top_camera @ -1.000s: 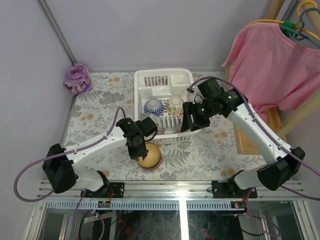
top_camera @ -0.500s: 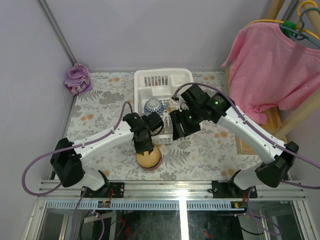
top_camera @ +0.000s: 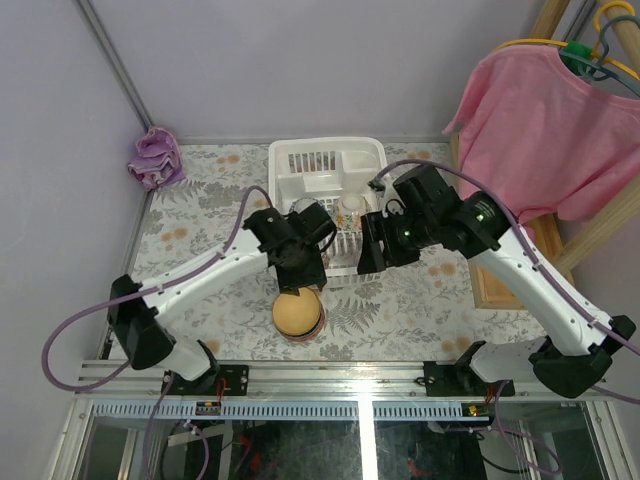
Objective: Load the bowls into the dish rack
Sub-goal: Pick up the bowl from the center of the board.
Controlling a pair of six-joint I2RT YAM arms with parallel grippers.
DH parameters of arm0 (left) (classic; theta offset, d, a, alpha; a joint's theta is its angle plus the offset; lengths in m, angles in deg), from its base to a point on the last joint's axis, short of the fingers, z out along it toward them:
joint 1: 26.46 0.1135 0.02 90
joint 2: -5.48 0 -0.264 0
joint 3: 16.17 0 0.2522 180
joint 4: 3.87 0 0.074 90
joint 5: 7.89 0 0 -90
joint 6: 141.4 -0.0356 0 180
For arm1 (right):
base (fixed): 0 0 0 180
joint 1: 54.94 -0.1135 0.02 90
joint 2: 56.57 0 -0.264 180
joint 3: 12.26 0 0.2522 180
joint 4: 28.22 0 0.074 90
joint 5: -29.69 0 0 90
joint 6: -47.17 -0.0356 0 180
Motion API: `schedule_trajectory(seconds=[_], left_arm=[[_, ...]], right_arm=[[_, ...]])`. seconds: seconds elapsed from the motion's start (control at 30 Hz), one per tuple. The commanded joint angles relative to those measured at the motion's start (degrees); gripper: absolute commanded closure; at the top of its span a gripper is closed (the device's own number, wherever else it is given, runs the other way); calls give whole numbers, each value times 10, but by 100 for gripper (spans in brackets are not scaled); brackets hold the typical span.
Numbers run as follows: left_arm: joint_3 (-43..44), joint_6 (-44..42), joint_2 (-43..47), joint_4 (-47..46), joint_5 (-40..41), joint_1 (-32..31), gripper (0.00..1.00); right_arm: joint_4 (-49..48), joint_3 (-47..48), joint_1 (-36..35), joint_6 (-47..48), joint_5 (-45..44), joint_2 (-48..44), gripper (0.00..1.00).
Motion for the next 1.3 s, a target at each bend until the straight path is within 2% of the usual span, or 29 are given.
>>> schedule_trajectory(seconds=[0.0,0.1,0.2,0.37,0.57,0.77,0.9,0.97,1.03,1.27], left_arm=[[16,28,-39,-23,-20,-4,49],[16,26,-63,-21,-9,-6,49],[15,27,-75,-22,-2,-8,49],[0,34,-83,-21,11,-15,50],[-13,38,-99,-27,32,-19,60],[-36,48,-102,-39,33,-25,63],[-41,51,-103,-40,42,-27,75],[-39,50,-104,-38,44,-28,85],[-32,52,-103,-32,45,-29,99],[37,55,-77,41,64,-35,100]], right_arm=[[14,-8,65,-7,24,-11,39],[31,17,150,34,32,11,39],[63,65,200,64,18,40,39],[60,55,204,53,23,35,39],[58,24,207,56,28,18,39],[57,-1,206,57,37,3,39],[57,-11,207,58,42,-5,39],[57,-15,206,57,45,-8,39],[56,-17,206,57,45,-10,39],[54,-19,206,54,47,-10,40]])
